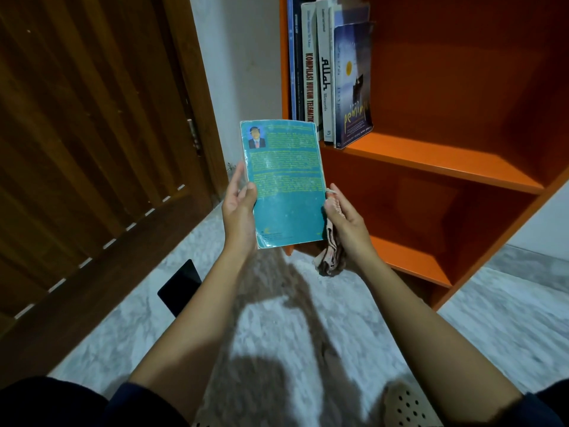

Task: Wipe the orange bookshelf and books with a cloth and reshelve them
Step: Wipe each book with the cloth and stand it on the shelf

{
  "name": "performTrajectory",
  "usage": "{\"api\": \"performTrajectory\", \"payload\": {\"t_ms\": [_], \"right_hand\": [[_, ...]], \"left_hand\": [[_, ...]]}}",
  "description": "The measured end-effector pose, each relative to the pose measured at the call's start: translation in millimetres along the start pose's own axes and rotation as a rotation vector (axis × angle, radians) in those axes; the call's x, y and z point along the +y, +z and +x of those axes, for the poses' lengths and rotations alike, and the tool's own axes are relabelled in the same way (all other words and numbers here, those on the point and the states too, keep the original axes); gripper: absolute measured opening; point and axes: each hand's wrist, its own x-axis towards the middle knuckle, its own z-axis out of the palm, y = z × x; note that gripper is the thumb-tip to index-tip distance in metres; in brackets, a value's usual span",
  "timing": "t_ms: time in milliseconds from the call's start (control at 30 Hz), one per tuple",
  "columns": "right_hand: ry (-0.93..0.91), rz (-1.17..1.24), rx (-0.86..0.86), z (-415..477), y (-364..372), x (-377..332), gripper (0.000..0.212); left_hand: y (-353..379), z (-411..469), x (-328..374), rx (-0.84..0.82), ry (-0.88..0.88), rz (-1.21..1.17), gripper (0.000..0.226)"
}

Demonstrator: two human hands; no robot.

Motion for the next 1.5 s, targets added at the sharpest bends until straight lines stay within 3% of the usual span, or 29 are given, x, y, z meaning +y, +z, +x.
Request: {"api": "performTrajectory", "payload": {"t_ms": [100, 167, 267, 333, 400, 467, 600, 700, 800, 1000, 1133, 1233, 1433, 1500], "right_hand": [[0.063, 0.215, -0.087, -1, -6, 4, 0.064], [0.039, 0.236, -0.092, 0, -6, 5, 0.064], [-0.062, 0.174, -0.04, 0, -3, -6, 0.062], [-0.128, 0.071, -0.01, 1, -4, -11, 0.061], [-0.185, -0.065, 0.018, 3, -4, -12, 0.061], [-0.232, -0.174, 0.07, 2, -2, -8, 0.06], [-0.358, -0.451, 0.107, -6, 1, 1, 0.064], [-0.535, -0.745, 0.078, -13, 3, 6, 0.063], [-0.605, -0.786, 0.052, -18, 6, 11, 0.06], [-0.75, -0.904, 0.015, -26, 24, 11, 0.05], [-0.586, -0.611, -0.022, -25, 35, 4, 0.042], [-0.42, -0.366, 0.074, -12, 35, -8, 0.042], [-0.208, -0.384, 0.271, 23, 50, -41, 0.051], [-0.191, -0.353, 0.314, 27, 58, -48, 0.042]], "left_hand": [[-3, 6, -5, -0.011, 0.033, 0.042, 0.046], [-3, 8, -8, -0.01, 0.019, 0.079, 0.045], [-4, 11, -15, -0.014, 0.028, 0.322, 0.047], [-5, 14, -17, 0.055, 0.145, 0.624, 0.052], [-3, 13, -15, 0.113, 0.279, 0.729, 0.053], [8, 9, -10, 0.045, 0.302, 0.719, 0.048], [30, 0, -7, -0.189, 0.148, 0.664, 0.054], [34, -1, -3, -0.145, 0.055, 0.695, 0.067], [27, -1, -5, -0.063, 0.07, 0.624, 0.079], [20, 6, 0, 0.087, 0.18, 0.537, 0.057], [11, 7, 3, 0.074, 0.151, 0.37, 0.052], [12, -1, 5, 0.032, 0.148, 0.33, 0.054], [20, -18, -6, -0.06, 0.107, 0.301, 0.054], [25, -24, -8, -0.124, 0.082, 0.299, 0.054]]}}
